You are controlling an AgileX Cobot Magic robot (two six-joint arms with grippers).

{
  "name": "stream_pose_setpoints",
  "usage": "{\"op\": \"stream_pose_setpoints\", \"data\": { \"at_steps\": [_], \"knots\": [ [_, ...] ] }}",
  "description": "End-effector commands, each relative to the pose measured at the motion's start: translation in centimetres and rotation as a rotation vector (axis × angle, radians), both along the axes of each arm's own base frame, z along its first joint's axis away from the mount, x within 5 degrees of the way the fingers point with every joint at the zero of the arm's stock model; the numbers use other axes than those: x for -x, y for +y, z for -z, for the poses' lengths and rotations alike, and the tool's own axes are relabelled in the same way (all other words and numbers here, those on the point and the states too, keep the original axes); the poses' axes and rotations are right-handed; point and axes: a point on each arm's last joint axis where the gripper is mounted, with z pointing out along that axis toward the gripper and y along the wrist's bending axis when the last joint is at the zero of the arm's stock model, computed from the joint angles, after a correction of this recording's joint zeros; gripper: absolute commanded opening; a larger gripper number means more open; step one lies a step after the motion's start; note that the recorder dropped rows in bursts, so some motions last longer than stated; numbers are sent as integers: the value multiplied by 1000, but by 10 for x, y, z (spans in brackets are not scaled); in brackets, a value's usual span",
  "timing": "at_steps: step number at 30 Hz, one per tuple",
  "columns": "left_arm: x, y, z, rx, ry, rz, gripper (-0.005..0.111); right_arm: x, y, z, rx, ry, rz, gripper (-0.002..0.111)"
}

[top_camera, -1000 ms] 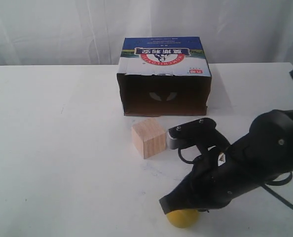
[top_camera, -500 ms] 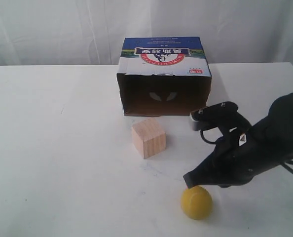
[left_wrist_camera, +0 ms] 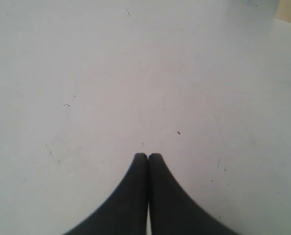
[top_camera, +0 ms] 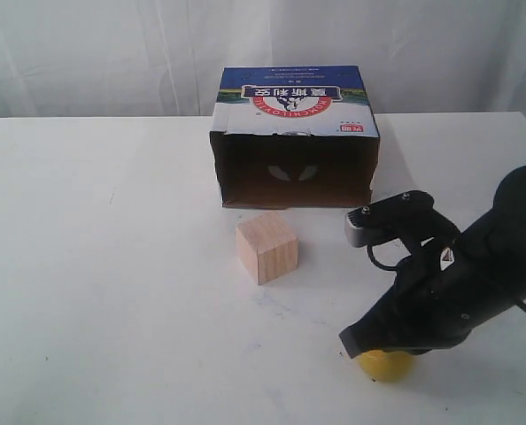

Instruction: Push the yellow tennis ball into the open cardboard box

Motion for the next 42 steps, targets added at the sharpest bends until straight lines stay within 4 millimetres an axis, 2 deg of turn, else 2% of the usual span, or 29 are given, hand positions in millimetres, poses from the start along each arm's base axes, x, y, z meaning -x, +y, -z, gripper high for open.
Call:
{"op": "stream_pose_setpoints", "data": {
  "at_steps": [1, 7, 16, 24, 30, 31, 34, 37, 40, 42],
  "knots": [
    [1, 0, 3, -9, 15, 5, 0, -8, 2, 17, 29, 3, -11, 0],
    [1, 0, 3, -9, 15, 5, 0, -12, 2, 29, 67, 15, -28, 0],
    [1, 0, 3, -9, 15, 5, 0, -18, 4, 27, 50, -37, -23, 0],
    [1, 0, 3, -9, 15, 5, 0, -44, 14, -8, 49, -176, -71, 0],
    [1, 0, 3, -9, 15, 5, 0, -36, 9, -37, 48, -232, -86, 0],
    [1, 0, 3, -9, 15, 5, 0, -35, 5, -38, 80, -238, -83, 0],
    [1, 0, 3, -9, 15, 5, 0, -42, -5, -23, 150, -215, -60, 0],
    [1, 0, 3, -9, 15, 5, 0, -60, -8, 2, 170, -182, -39, 0],
    [1, 0, 3, -9, 15, 5, 0, -68, -9, 27, 194, -105, -14, 0],
    [1, 0, 3, -9, 15, 5, 0, -68, -9, 32, 201, -92, -17, 0]
  ]
}}
